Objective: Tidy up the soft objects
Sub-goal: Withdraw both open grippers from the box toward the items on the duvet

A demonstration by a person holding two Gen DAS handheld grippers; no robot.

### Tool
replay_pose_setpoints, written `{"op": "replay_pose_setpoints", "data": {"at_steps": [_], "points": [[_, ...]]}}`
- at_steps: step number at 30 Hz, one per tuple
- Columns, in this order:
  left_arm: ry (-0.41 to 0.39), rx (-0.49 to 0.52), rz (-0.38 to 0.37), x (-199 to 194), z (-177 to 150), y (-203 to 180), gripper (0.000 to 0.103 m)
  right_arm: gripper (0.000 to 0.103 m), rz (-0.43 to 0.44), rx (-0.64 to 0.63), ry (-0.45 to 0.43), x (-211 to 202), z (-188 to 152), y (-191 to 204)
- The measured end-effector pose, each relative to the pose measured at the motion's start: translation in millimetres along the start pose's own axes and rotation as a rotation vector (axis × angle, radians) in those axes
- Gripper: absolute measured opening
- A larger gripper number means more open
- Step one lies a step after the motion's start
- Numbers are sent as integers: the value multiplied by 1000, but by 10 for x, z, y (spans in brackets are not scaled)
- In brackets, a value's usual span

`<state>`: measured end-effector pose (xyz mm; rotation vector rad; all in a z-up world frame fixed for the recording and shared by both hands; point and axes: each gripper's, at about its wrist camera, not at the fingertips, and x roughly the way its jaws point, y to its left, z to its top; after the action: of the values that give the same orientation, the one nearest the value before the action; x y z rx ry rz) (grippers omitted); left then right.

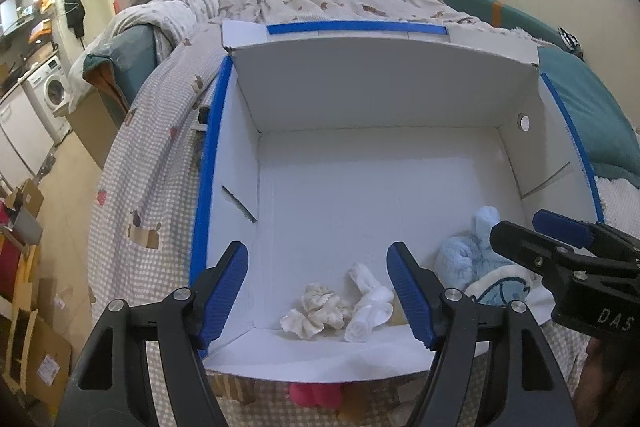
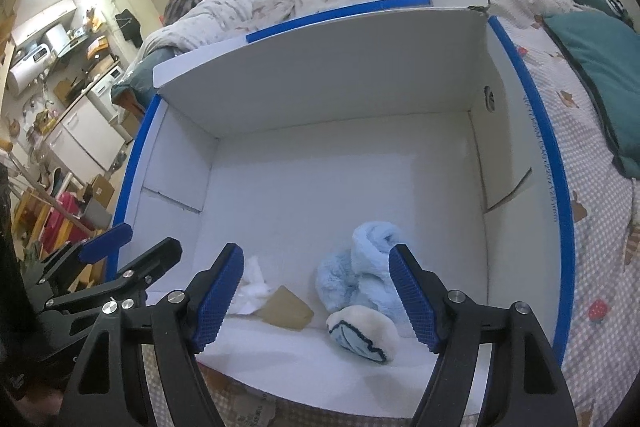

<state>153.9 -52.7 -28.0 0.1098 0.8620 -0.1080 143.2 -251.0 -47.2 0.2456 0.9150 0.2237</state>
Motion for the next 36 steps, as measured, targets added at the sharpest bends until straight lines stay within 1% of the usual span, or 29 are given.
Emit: {"op": "replay_pose_setpoints", "data": {"at_steps": [6,12,15,18,22,29,36], "points": [[-14,-23,5,-168,-49,105,69,79,-25,-5,-4,-77,-55,1],[-34,-8,28,-374,-143,193,69,79,-47,0,-25,-263,-136,-31],[-28,-24,34,-450,-229,255,69,79,-44,39,-22,-324,-222,-68],[-22,-34,40,-513,-311,298,69,79,-41,49,-21,-375,-291,-58],[-18,-46,53,-594,-411,359,69,79,-45,40,-29,-464,-376,-13],[0,-85,52,-712,-560,440,69,79,-37,64,-30,-596,-553,9],[4,-100,52,-805,-666,460,69,79,-32,63,-22,-652,-663,62]]}}
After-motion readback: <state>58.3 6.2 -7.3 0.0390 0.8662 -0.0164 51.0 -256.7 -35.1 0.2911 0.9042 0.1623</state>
